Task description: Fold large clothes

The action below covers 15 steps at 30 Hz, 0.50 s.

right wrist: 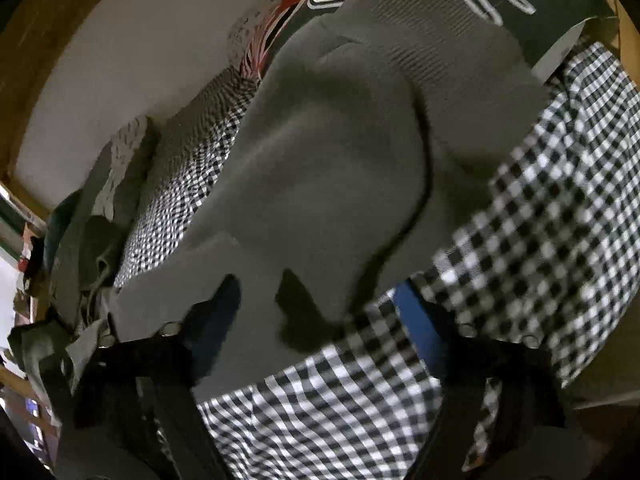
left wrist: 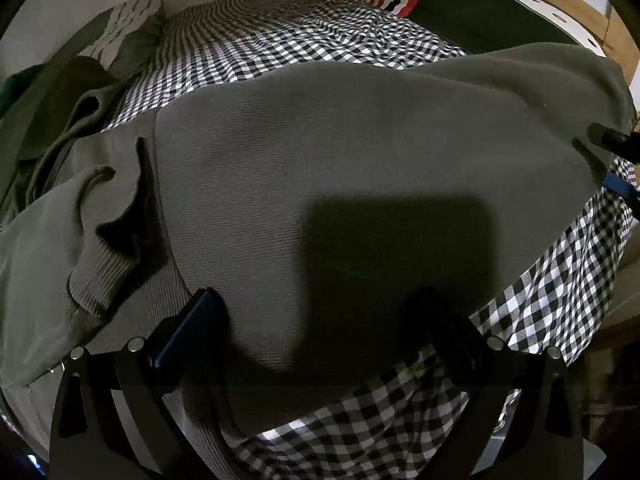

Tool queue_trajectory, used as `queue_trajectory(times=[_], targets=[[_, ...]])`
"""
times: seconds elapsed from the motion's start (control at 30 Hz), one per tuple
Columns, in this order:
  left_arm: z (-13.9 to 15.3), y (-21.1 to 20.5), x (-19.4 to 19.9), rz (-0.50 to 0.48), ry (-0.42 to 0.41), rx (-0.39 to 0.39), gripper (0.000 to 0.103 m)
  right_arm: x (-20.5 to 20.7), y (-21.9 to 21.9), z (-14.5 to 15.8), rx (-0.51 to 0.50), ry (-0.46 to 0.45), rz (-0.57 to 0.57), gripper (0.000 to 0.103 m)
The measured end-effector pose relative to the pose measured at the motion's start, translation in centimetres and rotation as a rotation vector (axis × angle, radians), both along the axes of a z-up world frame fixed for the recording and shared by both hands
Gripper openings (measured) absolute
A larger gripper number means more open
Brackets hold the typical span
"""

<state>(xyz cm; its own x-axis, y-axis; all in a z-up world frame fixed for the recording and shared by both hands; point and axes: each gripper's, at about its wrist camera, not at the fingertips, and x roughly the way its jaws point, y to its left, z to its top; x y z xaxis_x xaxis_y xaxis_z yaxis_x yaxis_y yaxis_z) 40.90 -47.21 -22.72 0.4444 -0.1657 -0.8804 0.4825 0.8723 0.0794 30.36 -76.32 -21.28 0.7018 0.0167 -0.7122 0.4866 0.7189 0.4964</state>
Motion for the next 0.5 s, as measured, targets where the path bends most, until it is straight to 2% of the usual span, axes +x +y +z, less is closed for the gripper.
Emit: queue_trajectory(times=[0.03,0.1,0.13,0.17,0.27,0.4,0.5], targets=[[0.0,0.2,-0.1,-0.001,0.0,0.001,0.099,0.3,0.0,-0.2,0.003,0.001,-0.002,0.072],[0.1,0.0,0.1,-0.005,0.007,0.002,0.099,0.7,0.2,-0.3,-0.008,0.018,-0.021,0.058],[0.1,0.1,0.1,-0.007,0.013,0.001,0.099,0.6,0.5,-0.1,-0.011,0.016,-0.028,0.032],[0.2,0.1,0.2,-0.011,0.021,0.001,0.099,0.5,0.5,0.2,-0.014,0.002,-0.032,0.023],[0.7,0.4,0.4,-0.018,0.043,-0.017,0.098,0.3,1.5,2.1,-0.066,-0.055,-0.033,0.02],[2.8,1.4,0.1,-0.004,-0.013,-0.057,0.098,0.2,5.1,6.0,-0.316,-0.094,0.029,0.017],[6.0,3.6,0.6,0.042,-0.02,-0.18,0.098,1.7,9.7,8.0,-0.549,-0.082,0.12,0.017]])
